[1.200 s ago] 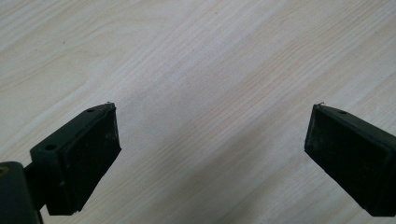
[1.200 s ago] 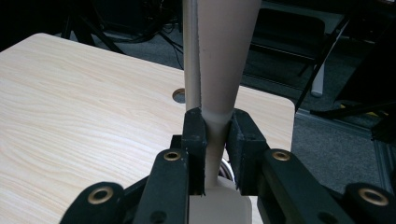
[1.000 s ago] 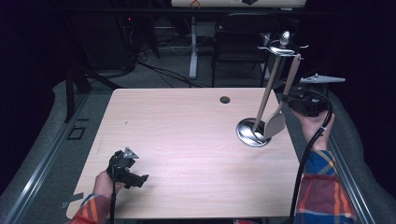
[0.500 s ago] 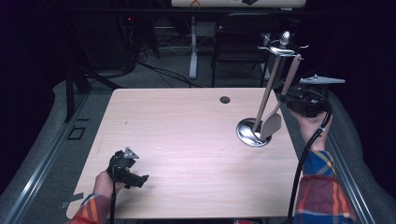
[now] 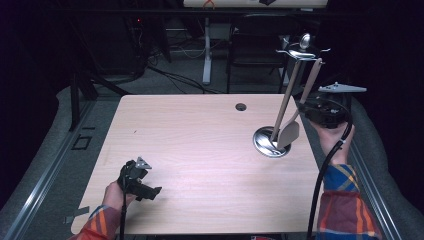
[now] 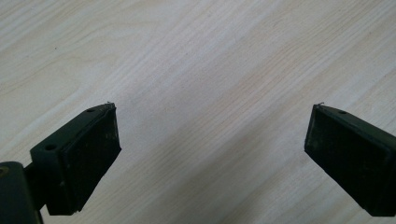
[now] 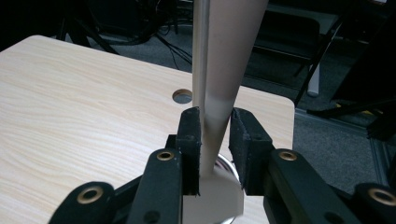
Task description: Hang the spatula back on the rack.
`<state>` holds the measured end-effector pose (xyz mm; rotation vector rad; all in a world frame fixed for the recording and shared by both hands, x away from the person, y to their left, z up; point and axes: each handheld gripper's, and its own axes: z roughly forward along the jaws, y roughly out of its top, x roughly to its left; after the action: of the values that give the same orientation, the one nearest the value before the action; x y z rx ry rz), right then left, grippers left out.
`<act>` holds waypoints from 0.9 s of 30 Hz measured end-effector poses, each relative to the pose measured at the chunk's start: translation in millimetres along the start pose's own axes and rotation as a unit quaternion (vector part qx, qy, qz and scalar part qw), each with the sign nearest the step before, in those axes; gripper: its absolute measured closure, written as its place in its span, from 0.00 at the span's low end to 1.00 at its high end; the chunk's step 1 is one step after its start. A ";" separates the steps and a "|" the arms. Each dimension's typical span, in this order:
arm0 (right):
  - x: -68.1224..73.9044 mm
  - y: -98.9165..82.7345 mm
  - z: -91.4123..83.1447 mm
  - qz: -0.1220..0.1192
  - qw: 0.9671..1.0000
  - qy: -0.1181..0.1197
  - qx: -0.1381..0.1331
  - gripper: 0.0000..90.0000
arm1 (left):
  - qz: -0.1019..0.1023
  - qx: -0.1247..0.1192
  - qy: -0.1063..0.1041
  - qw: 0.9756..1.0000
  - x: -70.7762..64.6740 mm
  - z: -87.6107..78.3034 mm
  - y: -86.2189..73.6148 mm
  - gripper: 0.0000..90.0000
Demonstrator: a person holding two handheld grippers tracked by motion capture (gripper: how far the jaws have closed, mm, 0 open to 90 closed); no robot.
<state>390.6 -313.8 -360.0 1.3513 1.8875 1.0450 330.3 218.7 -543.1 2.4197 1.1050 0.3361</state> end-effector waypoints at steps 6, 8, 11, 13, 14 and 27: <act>2.6 -2.2 -3.0 -0.002 1.000 -0.002 0.008 0.79 | 0.003 0.000 -0.003 1.000 -1.1 1.2 2.5 0.03; 3.1 -3.0 -3.3 -0.004 1.000 -0.003 0.012 0.78 | 0.002 -0.001 -0.004 1.000 -1.5 1.6 3.3 0.03; 6.1 -5.7 -4.0 -0.010 1.000 -0.003 0.022 0.76 | 0.005 -0.002 -0.007 1.000 -1.6 2.5 5.1 0.03; 7.9 -7.4 -4.3 -0.012 1.000 -0.002 0.027 0.75 | 0.004 -0.003 -0.008 1.000 -2.1 3.3 6.1 0.03; 8.7 -8.3 -4.8 -0.014 0.999 -0.001 0.029 0.75 | 0.006 -0.003 -0.008 1.000 -2.0 3.4 6.5 0.03; 32.1 -30.5 -3.3 -0.031 0.996 0.031 0.082 0.64 | 0.012 -0.004 -0.012 1.000 -3.2 4.8 10.9 0.03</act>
<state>363.0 -289.5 -384.8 1.3552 2.0857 0.9272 337.2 208.5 -542.0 2.4250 1.0628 0.3192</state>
